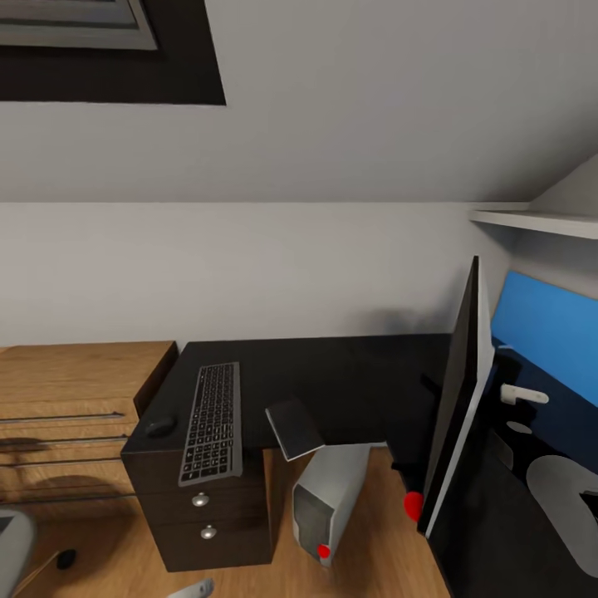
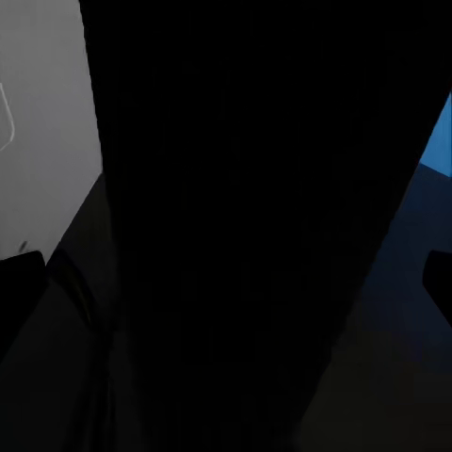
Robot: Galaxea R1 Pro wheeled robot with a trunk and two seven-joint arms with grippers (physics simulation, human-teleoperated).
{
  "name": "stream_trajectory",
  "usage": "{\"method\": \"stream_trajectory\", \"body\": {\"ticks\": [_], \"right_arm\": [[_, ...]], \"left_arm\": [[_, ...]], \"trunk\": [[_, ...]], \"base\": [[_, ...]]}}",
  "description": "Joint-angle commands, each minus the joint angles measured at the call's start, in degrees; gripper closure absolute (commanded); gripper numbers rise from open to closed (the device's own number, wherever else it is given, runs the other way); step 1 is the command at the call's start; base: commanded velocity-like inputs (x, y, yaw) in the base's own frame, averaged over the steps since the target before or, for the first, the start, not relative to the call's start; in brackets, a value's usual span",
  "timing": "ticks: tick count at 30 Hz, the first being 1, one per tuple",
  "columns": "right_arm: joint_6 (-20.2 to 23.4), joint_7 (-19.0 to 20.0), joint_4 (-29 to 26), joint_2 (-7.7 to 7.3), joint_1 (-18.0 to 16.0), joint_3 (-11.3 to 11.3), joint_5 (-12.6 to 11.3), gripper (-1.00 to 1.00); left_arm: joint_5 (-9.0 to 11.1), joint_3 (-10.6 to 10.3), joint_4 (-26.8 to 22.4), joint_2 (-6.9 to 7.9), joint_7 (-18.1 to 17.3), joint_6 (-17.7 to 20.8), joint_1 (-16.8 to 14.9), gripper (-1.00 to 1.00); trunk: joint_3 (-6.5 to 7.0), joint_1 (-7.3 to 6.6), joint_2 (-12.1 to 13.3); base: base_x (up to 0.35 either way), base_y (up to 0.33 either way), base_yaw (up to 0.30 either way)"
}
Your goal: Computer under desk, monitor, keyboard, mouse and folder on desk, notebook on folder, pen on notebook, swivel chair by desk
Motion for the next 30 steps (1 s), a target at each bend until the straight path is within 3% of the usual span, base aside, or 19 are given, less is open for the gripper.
{"method": "stream_trajectory", "body": {"ticks": [1,30], "right_arm": [[-0.27,0.11,0.06,0.0,-0.04,-0.09,-0.41,-1.0],[-0.25,0.14,0.06,0.0,-0.04,-0.09,-0.41,-1.0]], "left_arm": [[0.54,-0.49,0.02,0.04,0.4,-0.27,-0.05,-1.0],[0.54,-0.49,0.02,0.04,0.4,-0.27,-0.05,-1.0]], "trunk": [[-0.06,0.01,-0.03],[-0.06,0.01,-0.03]], "base": [[0.103,-0.112,0.0],[0.018,-0.034,0.0]]}}
